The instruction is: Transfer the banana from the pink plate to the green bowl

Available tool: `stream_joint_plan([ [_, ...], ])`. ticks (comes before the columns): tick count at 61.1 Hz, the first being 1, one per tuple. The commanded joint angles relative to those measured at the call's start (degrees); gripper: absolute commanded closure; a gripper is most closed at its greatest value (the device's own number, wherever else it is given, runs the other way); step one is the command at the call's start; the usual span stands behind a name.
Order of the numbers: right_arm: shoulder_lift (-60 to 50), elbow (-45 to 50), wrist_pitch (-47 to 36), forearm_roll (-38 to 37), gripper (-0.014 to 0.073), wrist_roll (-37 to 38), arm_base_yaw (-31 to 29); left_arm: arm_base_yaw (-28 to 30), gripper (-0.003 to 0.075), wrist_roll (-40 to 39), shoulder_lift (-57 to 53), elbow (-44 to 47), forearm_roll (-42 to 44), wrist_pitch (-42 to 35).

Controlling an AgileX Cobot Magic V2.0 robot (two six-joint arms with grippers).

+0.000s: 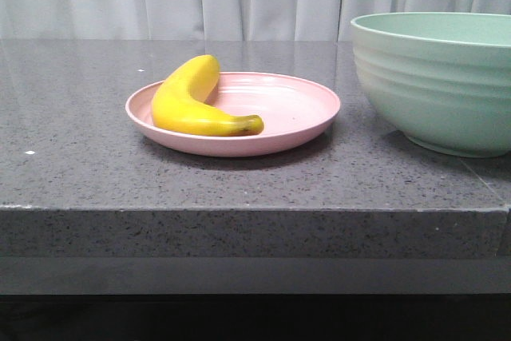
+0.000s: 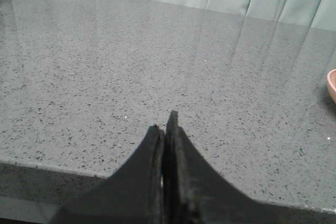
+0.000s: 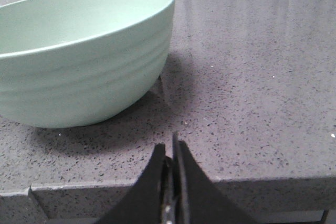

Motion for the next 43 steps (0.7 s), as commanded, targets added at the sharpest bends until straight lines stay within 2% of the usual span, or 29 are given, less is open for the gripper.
stream_joint_plan([
  [1,-1.3,0.0,-4.4,-0.3,0.0655,-0.1,-0.4,0.1,0.0741,-0.2,-1.1,0.2,-0.1,-4.8],
  [43,-1.3,0.0,-4.4,-0.3,0.0655,-0.1,-0.4,-1.6,0.0741,-0.2,-1.1,0.2,-0.1,-4.8],
])
